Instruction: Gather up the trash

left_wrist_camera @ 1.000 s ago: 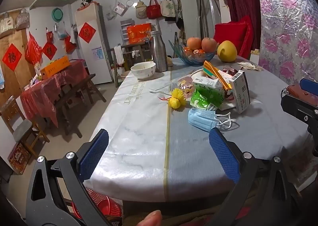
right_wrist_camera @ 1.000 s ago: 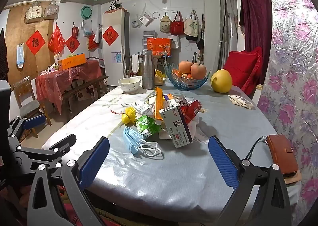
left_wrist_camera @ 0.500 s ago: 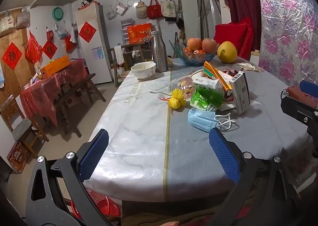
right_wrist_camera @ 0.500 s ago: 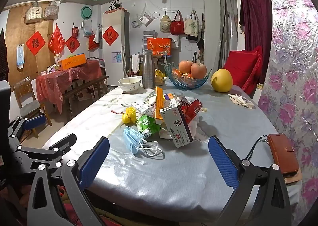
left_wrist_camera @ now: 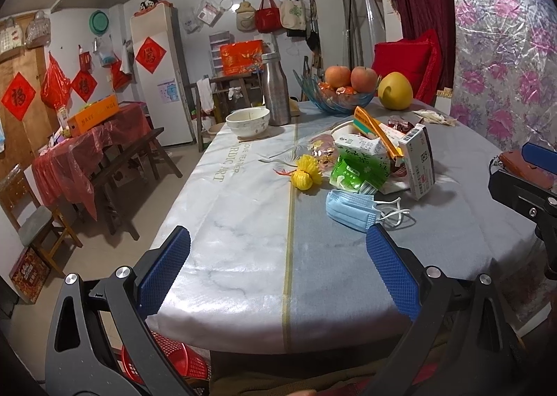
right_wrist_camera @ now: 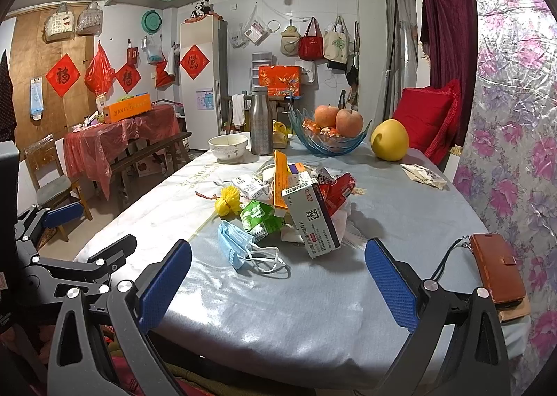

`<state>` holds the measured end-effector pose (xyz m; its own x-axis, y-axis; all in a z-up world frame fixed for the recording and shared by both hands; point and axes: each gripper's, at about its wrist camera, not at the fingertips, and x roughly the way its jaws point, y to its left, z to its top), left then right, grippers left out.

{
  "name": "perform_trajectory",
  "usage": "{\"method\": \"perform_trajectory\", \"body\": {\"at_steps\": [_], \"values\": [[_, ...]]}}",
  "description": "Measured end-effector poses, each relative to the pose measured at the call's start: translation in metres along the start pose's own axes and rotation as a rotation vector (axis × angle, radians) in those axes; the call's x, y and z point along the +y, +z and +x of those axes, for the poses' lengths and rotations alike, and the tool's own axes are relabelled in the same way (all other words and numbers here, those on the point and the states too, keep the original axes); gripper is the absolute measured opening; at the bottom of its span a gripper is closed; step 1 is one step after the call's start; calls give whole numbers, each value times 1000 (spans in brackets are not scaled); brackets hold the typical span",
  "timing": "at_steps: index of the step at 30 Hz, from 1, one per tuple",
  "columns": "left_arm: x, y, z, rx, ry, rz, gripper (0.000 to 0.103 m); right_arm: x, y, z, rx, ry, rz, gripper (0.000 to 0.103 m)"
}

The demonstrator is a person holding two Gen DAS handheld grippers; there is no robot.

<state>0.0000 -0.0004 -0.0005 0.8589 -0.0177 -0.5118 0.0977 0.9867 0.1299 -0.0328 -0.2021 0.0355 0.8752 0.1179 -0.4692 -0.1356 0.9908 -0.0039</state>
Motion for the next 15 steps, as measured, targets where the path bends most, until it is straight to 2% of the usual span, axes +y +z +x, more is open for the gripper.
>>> {"method": "perform_trajectory", "body": {"at_steps": [15], "values": [[0, 0, 0, 0, 13, -5, 97, -1, 0, 0, 1, 1, 2, 97]]}}
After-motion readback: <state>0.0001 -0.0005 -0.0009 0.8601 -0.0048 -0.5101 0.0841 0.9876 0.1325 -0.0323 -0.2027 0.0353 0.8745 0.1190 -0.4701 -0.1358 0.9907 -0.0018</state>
